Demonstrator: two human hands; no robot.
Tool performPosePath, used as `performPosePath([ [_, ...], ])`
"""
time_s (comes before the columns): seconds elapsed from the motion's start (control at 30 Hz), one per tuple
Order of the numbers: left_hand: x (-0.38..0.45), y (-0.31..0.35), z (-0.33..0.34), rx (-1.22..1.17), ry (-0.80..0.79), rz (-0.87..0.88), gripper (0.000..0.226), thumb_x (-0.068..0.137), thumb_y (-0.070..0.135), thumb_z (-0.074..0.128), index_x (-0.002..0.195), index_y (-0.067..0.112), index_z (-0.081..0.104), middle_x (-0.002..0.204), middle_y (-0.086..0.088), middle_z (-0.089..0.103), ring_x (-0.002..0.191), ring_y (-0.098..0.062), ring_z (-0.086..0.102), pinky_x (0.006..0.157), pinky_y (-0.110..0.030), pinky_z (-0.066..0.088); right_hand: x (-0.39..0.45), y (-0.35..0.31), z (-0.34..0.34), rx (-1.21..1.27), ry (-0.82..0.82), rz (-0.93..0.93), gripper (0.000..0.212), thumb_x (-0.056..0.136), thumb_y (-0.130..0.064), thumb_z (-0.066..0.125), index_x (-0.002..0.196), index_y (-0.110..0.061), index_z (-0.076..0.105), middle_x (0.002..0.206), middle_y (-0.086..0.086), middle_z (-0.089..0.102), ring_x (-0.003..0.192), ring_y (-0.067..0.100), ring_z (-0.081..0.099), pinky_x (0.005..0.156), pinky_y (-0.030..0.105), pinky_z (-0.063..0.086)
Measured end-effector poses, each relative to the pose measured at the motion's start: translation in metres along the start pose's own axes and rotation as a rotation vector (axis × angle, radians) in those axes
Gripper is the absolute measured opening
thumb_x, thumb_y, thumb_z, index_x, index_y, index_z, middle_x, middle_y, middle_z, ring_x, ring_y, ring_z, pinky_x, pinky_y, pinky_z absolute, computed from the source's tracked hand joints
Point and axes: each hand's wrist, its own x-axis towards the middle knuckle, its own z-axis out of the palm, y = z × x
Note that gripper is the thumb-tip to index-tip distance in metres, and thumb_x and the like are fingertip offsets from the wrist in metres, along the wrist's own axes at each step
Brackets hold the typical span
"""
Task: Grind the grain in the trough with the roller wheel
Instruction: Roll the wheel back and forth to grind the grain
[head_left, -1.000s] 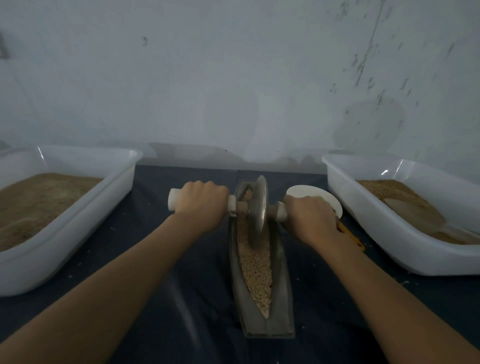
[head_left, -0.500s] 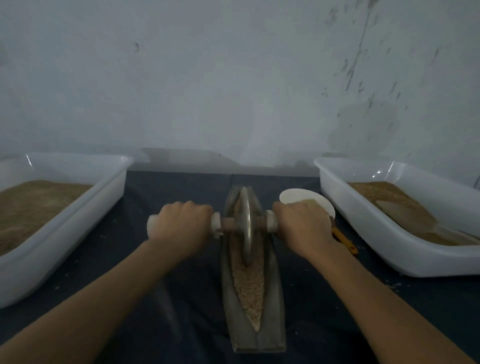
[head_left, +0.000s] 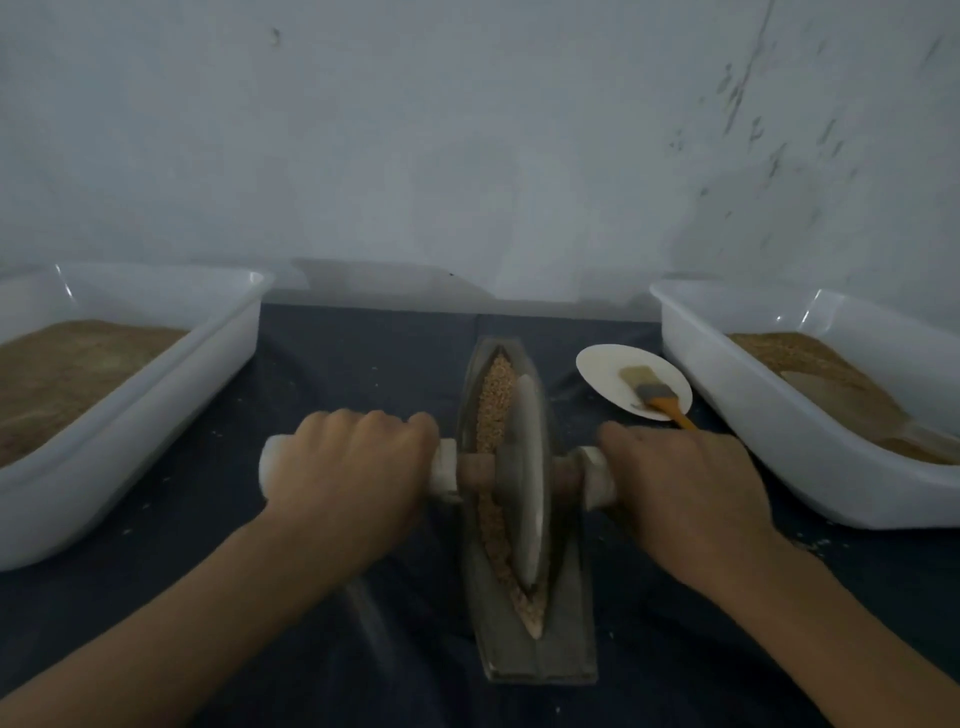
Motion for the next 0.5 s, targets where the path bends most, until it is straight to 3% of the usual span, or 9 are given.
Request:
performPosePath([
  [0.07, 0.022, -0.001, 0.016, -0.035, -0.059, -0.077, 0.035, 0.079, 0.042, 0.06, 0.073, 0.03, 0.029, 0.058, 0.01, 0.031, 0.053, -0.016, 0.036, 0.053, -0.029, 0.026, 0.022, 0.003, 0.015, -0.045, 0.006, 0.004, 0.042, 0.052, -0.02, 0.086, 0.066, -0.022, 0.046, 0.053, -0.002, 0.053, 0.041, 0.02, 0.051, 0.038, 0.024, 0.033],
  [0.13, 0.048, -0.005, 0.033, -0.088, -0.081, -0.119, 0.026, 0.082, 0.04, 0.058, 0.075, 0.029, 0.035, 0.066, 0.007, 0.045, 0.061, -0.021, 0.047, 0.058, -0.031, 0.031, 0.051, 0.008, 0.033, -0.081, -0.028, 0.033, 0.024, 0.073, -0.028, 0.075, 0.077, -0.022, 0.052, 0.065, 0.0, 0.059, 0.056, 0.023, 0.056, 0.048, 0.03, 0.037],
  [0.23, 0.08, -0.011, 0.048, -0.105, -0.103, -0.135, 0.015, 0.082, 0.036, 0.057, 0.079, 0.028, 0.045, 0.086, -0.002, 0.062, 0.077, -0.028, 0.06, 0.062, -0.034, 0.033, 0.085, 0.017, 0.051, -0.073, -0.069, 0.084, 0.017, 0.084, -0.035, 0.064, 0.087, -0.023, 0.052, 0.078, 0.001, 0.063, 0.068, 0.024, 0.059, 0.055, 0.032, 0.033],
  [0.33, 0.088, -0.008, 0.044, -0.087, -0.112, -0.137, 0.009, 0.083, 0.033, 0.056, 0.083, 0.026, 0.05, 0.088, -0.002, 0.062, 0.073, -0.027, 0.055, 0.063, -0.035, 0.035, 0.082, 0.014, 0.052, -0.022, -0.076, 0.139, 0.016, 0.085, -0.034, 0.063, 0.088, -0.022, 0.053, 0.078, 0.001, 0.062, 0.067, 0.022, 0.058, 0.055, 0.032, 0.039],
  [0.4, 0.073, -0.005, 0.032, -0.051, -0.091, -0.11, 0.015, 0.083, 0.033, 0.059, 0.082, 0.024, 0.047, 0.075, 0.003, 0.054, 0.062, -0.021, 0.042, 0.058, -0.033, 0.031, 0.059, 0.012, 0.044, 0.013, -0.077, 0.124, 0.019, 0.083, -0.034, 0.067, 0.084, -0.024, 0.051, 0.07, -0.004, 0.057, 0.06, 0.016, 0.05, 0.052, 0.029, 0.037],
  [0.5, 0.028, 0.004, 0.007, 0.033, 0.031, 0.041, 0.043, 0.064, 0.031, 0.076, 0.072, 0.024, 0.035, 0.056, 0.008, 0.039, 0.046, -0.019, 0.039, 0.046, -0.026, 0.014, 0.017, 0.004, 0.019, 0.009, -0.033, 0.042, 0.051, 0.057, -0.032, 0.084, 0.068, -0.029, 0.035, 0.052, -0.014, 0.025, 0.043, 0.007, 0.023, 0.042, 0.018, 0.01],
])
